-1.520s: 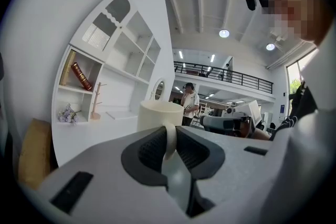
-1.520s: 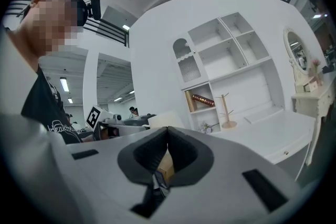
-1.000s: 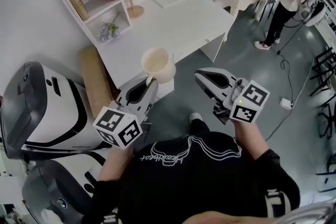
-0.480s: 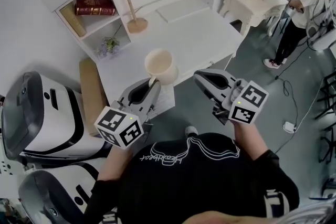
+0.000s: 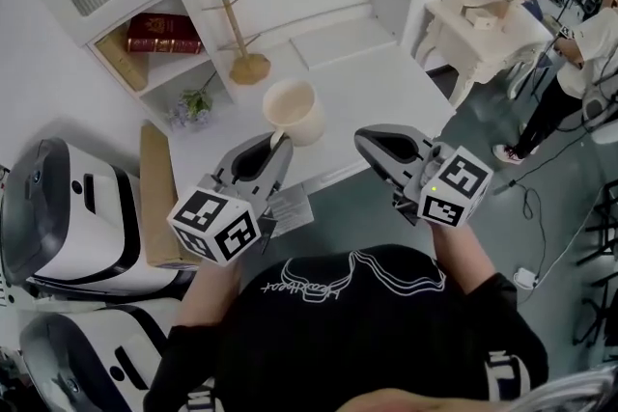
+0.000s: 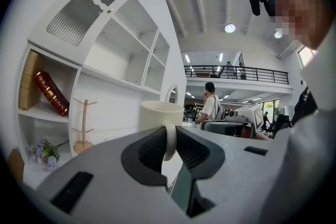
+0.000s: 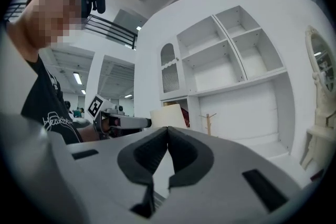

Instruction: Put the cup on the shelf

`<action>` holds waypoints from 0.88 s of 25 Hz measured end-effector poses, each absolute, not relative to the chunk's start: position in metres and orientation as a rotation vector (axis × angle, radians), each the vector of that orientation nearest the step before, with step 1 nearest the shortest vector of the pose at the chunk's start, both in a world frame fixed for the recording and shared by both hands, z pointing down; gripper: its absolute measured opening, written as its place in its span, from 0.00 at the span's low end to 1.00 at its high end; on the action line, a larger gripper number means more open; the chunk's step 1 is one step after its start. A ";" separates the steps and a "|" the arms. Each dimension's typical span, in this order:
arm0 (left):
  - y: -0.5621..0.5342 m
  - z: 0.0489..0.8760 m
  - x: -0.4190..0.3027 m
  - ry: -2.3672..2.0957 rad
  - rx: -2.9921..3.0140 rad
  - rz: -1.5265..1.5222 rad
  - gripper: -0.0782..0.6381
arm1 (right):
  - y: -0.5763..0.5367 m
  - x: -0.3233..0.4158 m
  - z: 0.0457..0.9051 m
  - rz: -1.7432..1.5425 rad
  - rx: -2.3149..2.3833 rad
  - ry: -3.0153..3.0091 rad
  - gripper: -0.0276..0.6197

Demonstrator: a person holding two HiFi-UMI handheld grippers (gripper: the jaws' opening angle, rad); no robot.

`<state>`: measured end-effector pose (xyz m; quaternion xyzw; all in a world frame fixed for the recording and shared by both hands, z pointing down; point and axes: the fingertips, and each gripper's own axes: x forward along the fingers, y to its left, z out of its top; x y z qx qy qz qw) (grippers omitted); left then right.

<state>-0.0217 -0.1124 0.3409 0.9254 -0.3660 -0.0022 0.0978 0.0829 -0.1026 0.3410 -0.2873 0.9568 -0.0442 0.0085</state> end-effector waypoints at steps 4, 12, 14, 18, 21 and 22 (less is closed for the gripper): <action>-0.127 0.332 -0.016 -1.137 2.747 -0.003 0.18 | -0.121 0.089 0.336 -0.120 -0.833 3.010 0.05; -0.166 0.301 -0.023 -1.268 2.743 -0.047 0.18 | -0.143 0.090 0.330 -0.159 -0.748 3.003 0.05; -0.177 0.294 -0.026 -1.282 2.755 -0.056 0.18 | -0.150 0.091 0.327 -0.152 -0.753 3.001 0.05; -0.200 0.278 -0.031 -1.316 2.779 -0.069 0.18 | -0.162 0.092 0.321 -0.147 -0.773 2.986 0.05; -0.219 0.265 -0.034 -1.350 2.805 -0.070 0.18 | -0.176 0.092 0.318 -0.144 -0.786 2.975 0.05; -0.226 0.262 -0.035 -1.361 2.813 -0.069 0.18 | -0.181 0.092 0.318 -0.145 -0.788 2.974 0.05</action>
